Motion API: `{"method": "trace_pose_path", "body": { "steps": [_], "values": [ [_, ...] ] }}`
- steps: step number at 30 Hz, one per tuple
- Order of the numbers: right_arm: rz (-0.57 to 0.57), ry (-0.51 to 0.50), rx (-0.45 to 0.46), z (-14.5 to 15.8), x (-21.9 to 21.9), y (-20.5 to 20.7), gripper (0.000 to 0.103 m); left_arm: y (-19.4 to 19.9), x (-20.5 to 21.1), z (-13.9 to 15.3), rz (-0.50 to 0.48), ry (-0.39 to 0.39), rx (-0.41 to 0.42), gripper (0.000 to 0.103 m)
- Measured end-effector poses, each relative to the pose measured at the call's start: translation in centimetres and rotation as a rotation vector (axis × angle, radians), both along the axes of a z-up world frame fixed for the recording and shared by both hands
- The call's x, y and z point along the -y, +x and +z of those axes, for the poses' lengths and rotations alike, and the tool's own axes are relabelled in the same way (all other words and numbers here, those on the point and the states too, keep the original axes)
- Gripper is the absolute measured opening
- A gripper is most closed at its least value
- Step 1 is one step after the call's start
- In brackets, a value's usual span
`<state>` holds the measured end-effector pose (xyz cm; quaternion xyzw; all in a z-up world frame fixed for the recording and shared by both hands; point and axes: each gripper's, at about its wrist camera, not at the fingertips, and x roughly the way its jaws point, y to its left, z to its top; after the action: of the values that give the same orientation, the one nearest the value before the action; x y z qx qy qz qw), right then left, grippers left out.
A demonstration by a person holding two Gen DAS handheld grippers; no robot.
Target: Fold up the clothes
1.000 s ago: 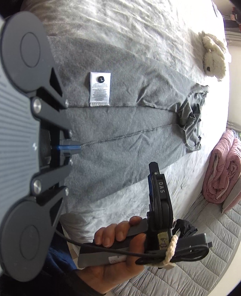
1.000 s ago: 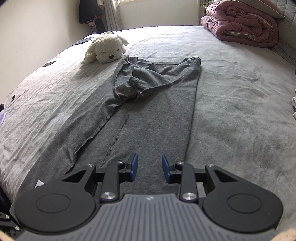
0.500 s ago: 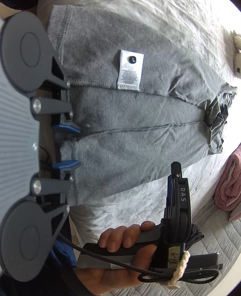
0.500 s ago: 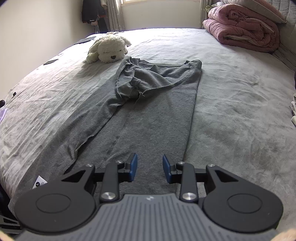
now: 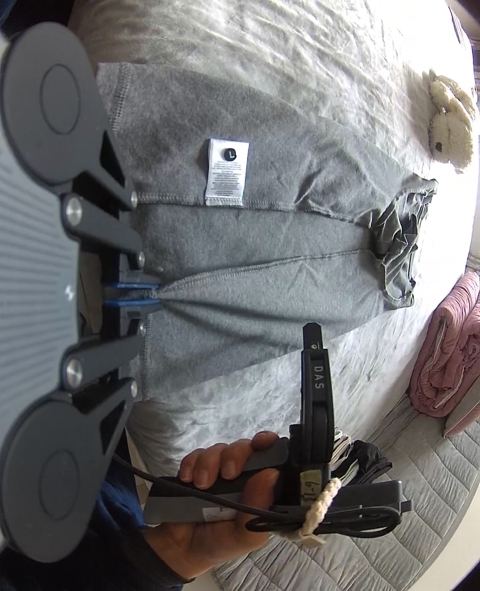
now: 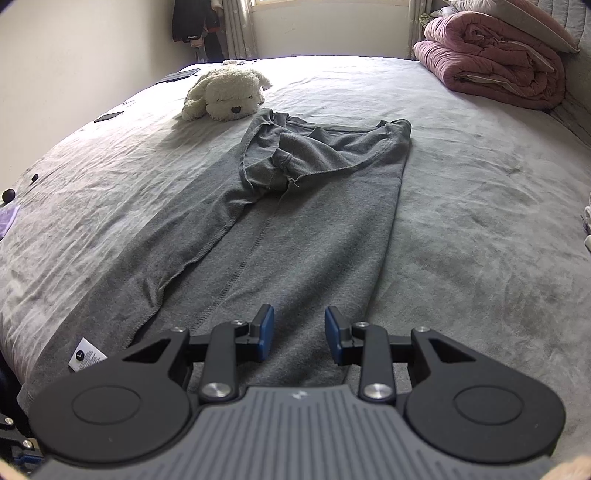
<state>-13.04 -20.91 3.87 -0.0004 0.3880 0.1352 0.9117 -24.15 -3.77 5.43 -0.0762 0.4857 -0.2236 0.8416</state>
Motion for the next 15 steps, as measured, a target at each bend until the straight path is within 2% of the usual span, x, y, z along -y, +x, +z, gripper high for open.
{"method": "trace_pose_path", "body": {
  "steps": [9,11,15],
  "values": [
    [0.100,-0.095,-0.084,-1.9,-1.8,-0.4,0.035,0.6,-0.4,-2.2,0.017,0.060,-0.022,0.005],
    [0.111,-0.103,-0.076,-1.9,-2.0,-0.6,0.035,0.2,-0.5,-1.3,0.010,0.044,0.008,0.005],
    [0.130,-0.055,-0.037,-0.6,-1.9,-1.2,0.035,-0.2,-0.7,0.2,0.000,0.032,0.055,0.005]
  ]
}}
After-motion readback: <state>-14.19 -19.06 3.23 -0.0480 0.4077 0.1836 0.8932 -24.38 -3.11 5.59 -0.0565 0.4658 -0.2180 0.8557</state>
